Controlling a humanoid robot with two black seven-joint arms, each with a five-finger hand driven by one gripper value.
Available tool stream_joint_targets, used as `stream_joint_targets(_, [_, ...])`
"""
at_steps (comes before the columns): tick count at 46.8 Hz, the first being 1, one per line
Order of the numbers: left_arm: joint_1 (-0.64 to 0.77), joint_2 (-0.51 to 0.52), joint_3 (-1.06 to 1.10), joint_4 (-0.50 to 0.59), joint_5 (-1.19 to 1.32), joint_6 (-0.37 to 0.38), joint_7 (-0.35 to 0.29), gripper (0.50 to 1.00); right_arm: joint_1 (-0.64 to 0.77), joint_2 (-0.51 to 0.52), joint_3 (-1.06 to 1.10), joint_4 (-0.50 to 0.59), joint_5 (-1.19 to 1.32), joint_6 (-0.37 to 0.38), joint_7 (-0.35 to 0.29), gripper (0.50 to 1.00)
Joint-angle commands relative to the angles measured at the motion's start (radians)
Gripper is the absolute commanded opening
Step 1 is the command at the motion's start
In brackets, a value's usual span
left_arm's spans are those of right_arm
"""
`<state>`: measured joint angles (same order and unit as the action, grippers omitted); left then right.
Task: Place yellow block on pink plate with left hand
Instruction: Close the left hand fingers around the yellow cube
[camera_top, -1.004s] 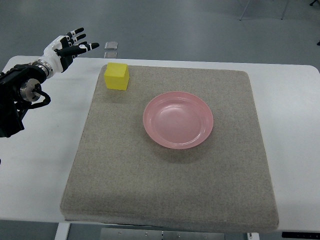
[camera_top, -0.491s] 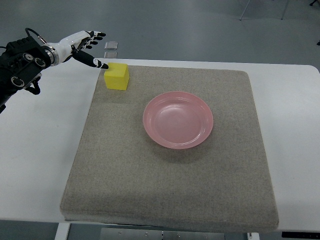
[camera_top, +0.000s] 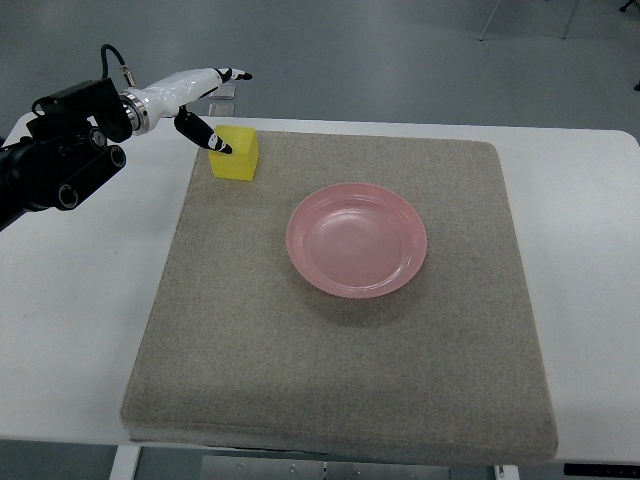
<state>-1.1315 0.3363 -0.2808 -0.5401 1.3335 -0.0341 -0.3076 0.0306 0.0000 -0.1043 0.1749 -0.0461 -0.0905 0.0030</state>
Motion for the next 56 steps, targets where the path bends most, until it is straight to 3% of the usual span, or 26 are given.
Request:
stream_joint_targets(1, [-0.004, 0.003, 0.000, 0.000, 0.000, -0.041, 0.002, 0.981, 0.000, 0.000, 0.000, 0.000, 0.000, 0.000, 0.000, 0.924])
stream_joint_targets(7, [-0.014, 0.007, -0.001, 0.006, -0.008, -0.138, 0.002, 0.981, 0.000, 0.000, 0.000, 0.000, 0.000, 0.000, 0.000, 0.924])
stream_joint_targets(12, [-0.014, 0.007, -0.001, 0.015, -0.011, -0.168, 0.004, 0.981, 0.000, 0.000, 0.000, 0.000, 0.000, 0.000, 0.000, 0.924])
stream_joint_targets(36, [0.003, -0.033, -0.001, 0.063, 0.000, -0.165, 0.002, 0.969, 0.000, 0.000, 0.000, 0.000, 0.000, 0.000, 0.000, 0.924])
stream_joint_targets(48, [0.003, -0.033, 0.000, 0.063, 0.003, -0.162, 0.001, 0.864, 0.000, 0.000, 0.000, 0.000, 0.000, 0.000, 0.000, 0.924])
stream_joint_targets(56, [0.001, -0.033, 0.031, 0.063, 0.009, -0.162, -0.001, 0.866, 0.000, 0.000, 0.000, 0.000, 0.000, 0.000, 0.000, 0.924])
